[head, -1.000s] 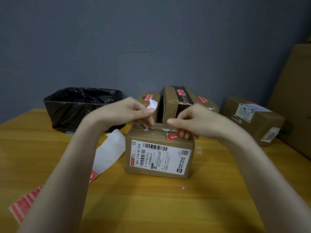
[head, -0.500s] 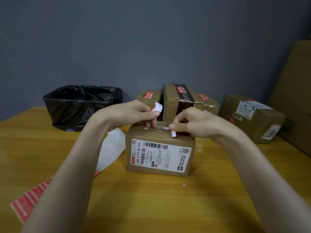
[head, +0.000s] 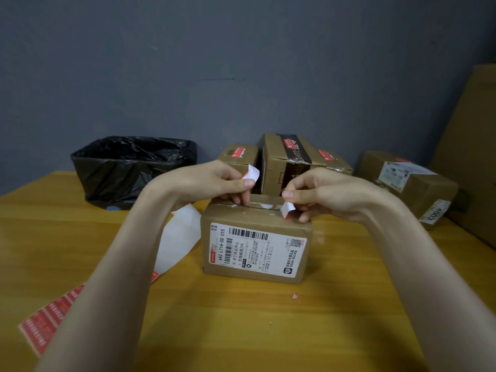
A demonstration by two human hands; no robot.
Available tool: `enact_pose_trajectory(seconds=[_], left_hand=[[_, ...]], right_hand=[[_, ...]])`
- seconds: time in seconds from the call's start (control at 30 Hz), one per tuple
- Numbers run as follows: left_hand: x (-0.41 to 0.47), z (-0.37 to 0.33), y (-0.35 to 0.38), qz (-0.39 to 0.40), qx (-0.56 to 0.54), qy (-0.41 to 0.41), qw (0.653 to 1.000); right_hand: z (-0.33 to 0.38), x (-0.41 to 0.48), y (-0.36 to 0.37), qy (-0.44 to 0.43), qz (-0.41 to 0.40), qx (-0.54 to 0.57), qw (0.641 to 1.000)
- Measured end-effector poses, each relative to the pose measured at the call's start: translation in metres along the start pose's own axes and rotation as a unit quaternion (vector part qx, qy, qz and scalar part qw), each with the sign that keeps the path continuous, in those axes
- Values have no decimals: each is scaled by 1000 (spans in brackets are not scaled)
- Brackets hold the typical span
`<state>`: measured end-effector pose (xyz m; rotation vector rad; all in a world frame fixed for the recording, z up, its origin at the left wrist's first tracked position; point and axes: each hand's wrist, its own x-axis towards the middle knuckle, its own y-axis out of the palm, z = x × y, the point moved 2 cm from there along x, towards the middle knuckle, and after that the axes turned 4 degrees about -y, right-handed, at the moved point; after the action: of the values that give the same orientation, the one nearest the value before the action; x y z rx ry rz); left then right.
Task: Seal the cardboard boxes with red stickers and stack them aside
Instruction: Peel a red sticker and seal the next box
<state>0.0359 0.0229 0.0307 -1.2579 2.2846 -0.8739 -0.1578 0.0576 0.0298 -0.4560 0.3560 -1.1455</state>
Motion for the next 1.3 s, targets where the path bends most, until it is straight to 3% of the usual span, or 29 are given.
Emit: enact_pose_trajectory(seconds=[0.23, 0.4, 0.5, 0.6, 0.7, 1.3], left_hand=[[0, 1, 0, -7, -13, -2, 1000], [-1, 0, -2, -3, 5, -7, 1000], [-1, -9, 1, -75, 57, 59, 994], [3, -23, 12, -252, 17, 229, 940], [6, -31, 20, -333, 37, 324, 885], [5, -31, 24, -422, 209, 398, 787]], right_hand=[[-5, -1, -6, 9, 6, 114, 993], [-5, -7, -11, -5, 16, 244, 970], [-4, -5, -11, 0, -17, 245, 969], [4, -3, -7, -7, -67, 238, 969], [8, -3, -4, -19, -100, 261, 960], [20, -10, -3, -44, -132, 373, 917]])
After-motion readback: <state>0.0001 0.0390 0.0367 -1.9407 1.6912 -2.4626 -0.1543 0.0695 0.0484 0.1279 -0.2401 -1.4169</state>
